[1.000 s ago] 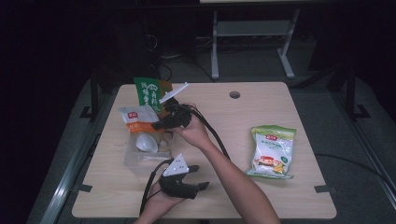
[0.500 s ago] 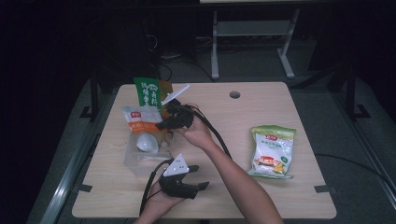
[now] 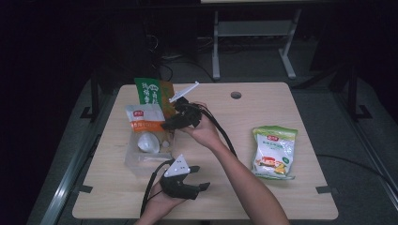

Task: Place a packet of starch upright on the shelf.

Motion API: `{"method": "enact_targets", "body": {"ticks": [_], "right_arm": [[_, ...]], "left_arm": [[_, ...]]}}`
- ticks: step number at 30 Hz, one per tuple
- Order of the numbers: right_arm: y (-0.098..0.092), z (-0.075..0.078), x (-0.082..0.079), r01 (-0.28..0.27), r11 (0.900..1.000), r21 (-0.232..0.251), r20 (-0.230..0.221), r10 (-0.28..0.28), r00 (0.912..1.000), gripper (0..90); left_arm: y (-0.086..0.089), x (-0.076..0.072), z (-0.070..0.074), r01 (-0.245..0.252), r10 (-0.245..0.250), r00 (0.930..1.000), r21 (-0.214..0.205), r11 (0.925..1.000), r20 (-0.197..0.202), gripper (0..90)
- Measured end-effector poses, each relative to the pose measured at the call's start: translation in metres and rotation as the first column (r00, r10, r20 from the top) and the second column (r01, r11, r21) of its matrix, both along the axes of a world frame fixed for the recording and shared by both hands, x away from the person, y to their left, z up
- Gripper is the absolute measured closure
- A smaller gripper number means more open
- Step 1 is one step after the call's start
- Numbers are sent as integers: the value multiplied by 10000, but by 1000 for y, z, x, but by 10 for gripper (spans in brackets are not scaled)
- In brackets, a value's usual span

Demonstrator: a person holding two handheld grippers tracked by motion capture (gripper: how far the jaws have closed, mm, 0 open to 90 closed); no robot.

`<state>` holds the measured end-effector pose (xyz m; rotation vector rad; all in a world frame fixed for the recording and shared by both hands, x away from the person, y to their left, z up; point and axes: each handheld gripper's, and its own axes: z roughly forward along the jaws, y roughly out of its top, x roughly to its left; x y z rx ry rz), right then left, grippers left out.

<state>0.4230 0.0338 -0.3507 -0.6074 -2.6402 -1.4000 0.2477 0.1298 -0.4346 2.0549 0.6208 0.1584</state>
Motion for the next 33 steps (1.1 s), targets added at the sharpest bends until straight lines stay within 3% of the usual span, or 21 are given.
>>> {"method": "enact_targets", "body": {"ticks": [5, 14, 27, 33], "right_arm": [[-17, 4, -4, 33, 9999, 113, -263, -30, 9997, 691], [-53, 7, -8, 184, 9997, 178, -253, -179, 9995, 631], [-104, 6, -18, 723, 9972, 180, -537, -712, 9960, 600], [-126, 4, -23, 1016, 9948, 117, -595, -1007, 9931, 565]], "left_arm": [[-1, 0, 0, -2, 2, 10000, 30, 10000, 6, 309], [-2, 1, -1, 64, -64, 10000, 122, 9999, 22, 299], [-5, 1, -2, -26, 26, 10000, -53, 10000, -23, 284], [-5, 2, -2, 47, -48, 10000, 76, 10000, 32, 276]]}}
